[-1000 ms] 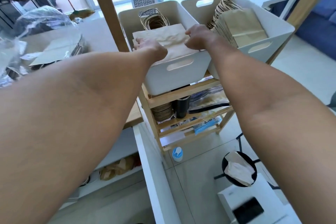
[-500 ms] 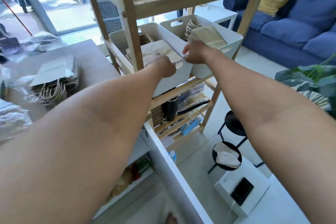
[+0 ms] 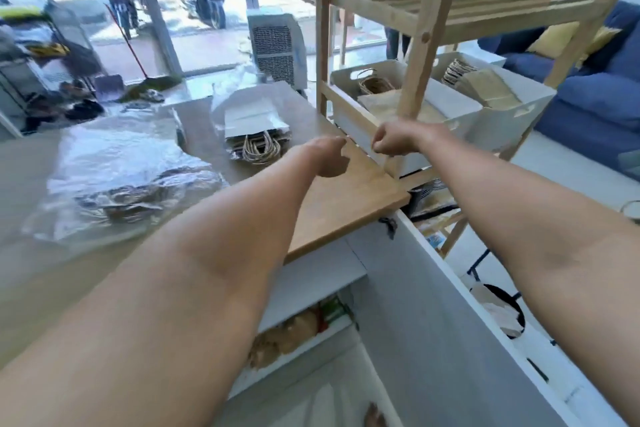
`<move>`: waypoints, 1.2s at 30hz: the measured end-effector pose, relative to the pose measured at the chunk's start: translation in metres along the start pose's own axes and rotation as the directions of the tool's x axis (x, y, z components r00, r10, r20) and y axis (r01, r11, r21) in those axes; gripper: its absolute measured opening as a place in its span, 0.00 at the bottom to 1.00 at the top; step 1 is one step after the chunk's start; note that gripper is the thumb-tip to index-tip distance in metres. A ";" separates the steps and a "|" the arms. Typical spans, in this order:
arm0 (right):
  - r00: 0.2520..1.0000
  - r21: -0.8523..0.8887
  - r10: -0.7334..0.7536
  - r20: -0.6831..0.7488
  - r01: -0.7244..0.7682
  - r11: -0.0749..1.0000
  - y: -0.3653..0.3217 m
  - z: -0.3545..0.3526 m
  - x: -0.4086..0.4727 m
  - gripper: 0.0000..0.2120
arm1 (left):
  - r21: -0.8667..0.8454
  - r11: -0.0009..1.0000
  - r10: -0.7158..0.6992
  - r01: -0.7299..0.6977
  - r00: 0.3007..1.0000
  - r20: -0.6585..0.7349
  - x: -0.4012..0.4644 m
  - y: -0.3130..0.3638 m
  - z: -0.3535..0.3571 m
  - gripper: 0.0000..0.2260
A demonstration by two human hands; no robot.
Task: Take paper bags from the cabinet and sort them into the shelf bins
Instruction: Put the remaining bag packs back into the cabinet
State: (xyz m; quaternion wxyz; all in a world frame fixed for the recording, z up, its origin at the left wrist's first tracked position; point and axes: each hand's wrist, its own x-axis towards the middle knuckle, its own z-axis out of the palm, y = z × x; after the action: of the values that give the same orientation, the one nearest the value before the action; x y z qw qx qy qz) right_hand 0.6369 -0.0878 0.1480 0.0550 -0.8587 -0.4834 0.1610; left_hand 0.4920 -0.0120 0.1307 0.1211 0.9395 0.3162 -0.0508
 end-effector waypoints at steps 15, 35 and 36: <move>0.997 0.207 -0.045 -0.067 0.058 0.977 -0.141 0.031 0.108 0.15 | -0.493 0.739 -0.582 0.459 0.803 -0.125 -0.029 -0.216 -0.024 0.22; 0.839 0.806 -0.115 0.531 -0.459 0.374 -0.123 0.058 0.254 0.15 | -0.916 -0.027 -0.666 0.399 0.676 0.314 0.103 -0.272 0.002 0.25; 0.842 0.809 -0.117 0.526 -0.454 0.373 -0.125 0.061 0.254 0.14 | -0.913 0.008 -0.679 0.409 0.672 0.295 0.105 -0.271 0.003 0.24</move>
State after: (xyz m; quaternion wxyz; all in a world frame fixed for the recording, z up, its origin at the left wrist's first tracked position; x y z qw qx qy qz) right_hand 0.6374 0.1890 0.0647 0.3726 -0.6553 -0.2140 0.6212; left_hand 0.4111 0.2568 0.0572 0.5807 0.4702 0.6301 0.2112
